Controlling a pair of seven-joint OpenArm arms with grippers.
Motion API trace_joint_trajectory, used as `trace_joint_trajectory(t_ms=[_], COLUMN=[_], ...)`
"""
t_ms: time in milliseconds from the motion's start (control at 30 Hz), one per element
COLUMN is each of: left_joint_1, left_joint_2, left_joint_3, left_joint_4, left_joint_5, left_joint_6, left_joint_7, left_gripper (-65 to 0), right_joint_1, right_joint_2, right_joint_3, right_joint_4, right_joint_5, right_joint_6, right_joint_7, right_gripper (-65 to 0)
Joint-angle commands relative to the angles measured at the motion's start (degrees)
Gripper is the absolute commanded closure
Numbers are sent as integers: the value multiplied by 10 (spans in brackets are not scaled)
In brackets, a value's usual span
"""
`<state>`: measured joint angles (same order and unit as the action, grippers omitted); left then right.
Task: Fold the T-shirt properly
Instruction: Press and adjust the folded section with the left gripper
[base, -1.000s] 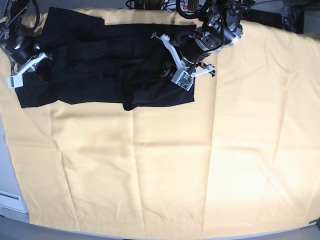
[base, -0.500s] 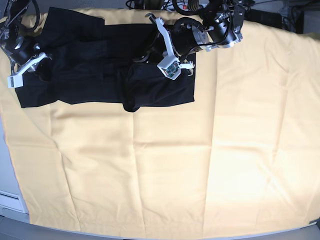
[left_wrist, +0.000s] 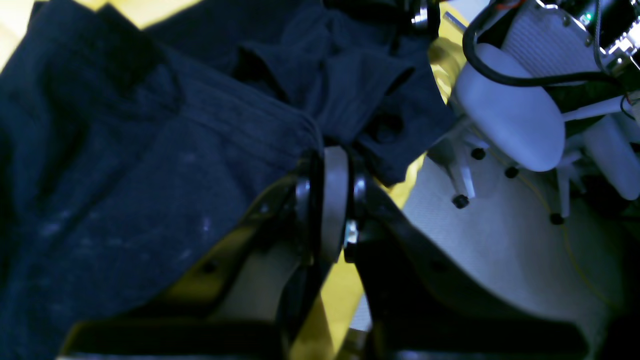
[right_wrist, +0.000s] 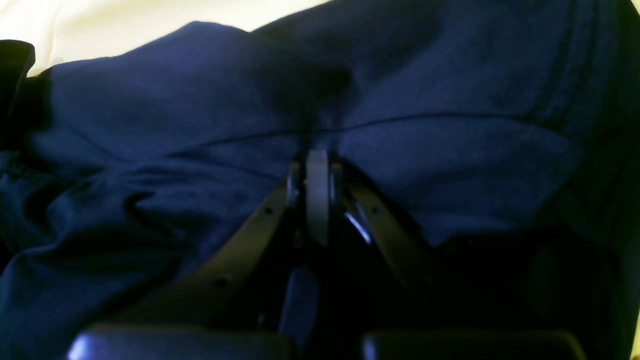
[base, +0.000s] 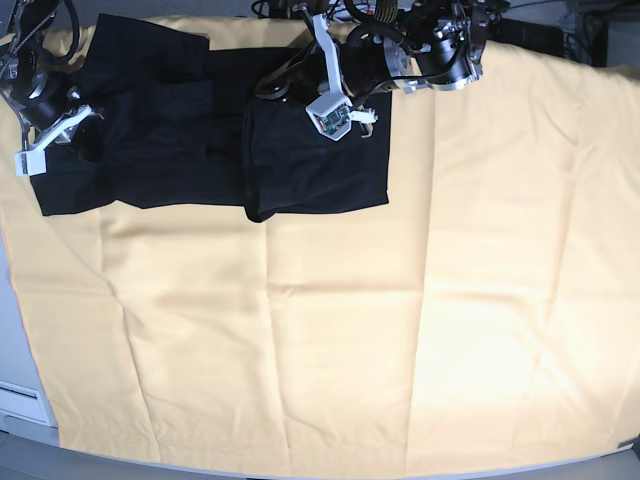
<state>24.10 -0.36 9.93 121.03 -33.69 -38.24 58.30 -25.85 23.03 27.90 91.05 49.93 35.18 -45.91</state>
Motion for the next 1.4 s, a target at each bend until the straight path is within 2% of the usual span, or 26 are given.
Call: trace_joint_trajectory(t_ms=[0, 200, 267, 400, 433, 467, 600, 633, 667, 733, 767, 833, 933, 1000, 1133, 1233, 1367], left_joint_1=[5, 16, 16, 16, 16, 16, 16, 15, 14, 10, 10, 10, 9, 9, -1, -23, -49], left_joint_2=[2, 2, 2, 2, 2, 2, 2, 2, 2, 2, 2, 2, 2, 2, 2, 2, 2], left_joint_3=[1, 1, 1, 1, 1, 1, 1, 1, 1, 1, 1, 1, 1, 1, 1, 1, 2], left_joint_4=[10, 7, 7, 7, 8, 9, 46, 63, 81, 112, 121, 120, 108, 95, 42, -5, -54], left_joint_5=[-17, -18, -18, -74, -89, -100, -109, -105, -95, -51, -23, 54, 159, 197, 240, 281, 285], left_joint_6=[-9, -18, -18, -18, -18, -18, -18, -18, -18, -18, -18, -18, 86, 125, 134, 191, 194], left_joint_7=[-12, -16, -28, -23, -20, -21, -22, -27, -29, -30, -32, -69, -115, -132, -140, -146, -148], left_gripper=[0, -1, -88, -375, -411, -419, -410, -369, -293, -62, 0, 0, 0, 0, 0, 0, 0], right_joint_1=[-8, -8, -8, -8, -8, -8, -8, -8, -8, -8, -8, -8, -8, -8, -8, -8, -8], right_joint_2=[5, 5, 5, 5, 5, 5, 5, 5, 5, 5, 5, 5, 5, 5, 5, 5, 5], right_joint_3=[-2, -2, -2, -2, -2, -2, -2, -2, -2, -2, -2, -2, -2, -2, -2, -2, -2], right_joint_4=[-4, -4, -4, -4, -4, -4, -4, -4, -4, -4, -4, -4, -4, -4, -4, -4, -4], right_joint_5=[-32, -32, -32, -32, -32, -32, -32, -32, -32, -32, -32, -32, -32, -32, -32, -32, -32], right_joint_6=[-3, -2, -2, -2, -2, -2, -2, -2, -2, -2, -2, -2, -2, -2, -2, -2, -2], right_joint_7=[-47, -47, -47, -47, -47, -47, -52, -52, -52, -52, -52, -54, -54, -54, -54, -53, -54], right_gripper=[0, 0, 0, 0, 0, 0, 0, 0, 0, 0, 0, 0, 0, 0, 0, 0, 0])
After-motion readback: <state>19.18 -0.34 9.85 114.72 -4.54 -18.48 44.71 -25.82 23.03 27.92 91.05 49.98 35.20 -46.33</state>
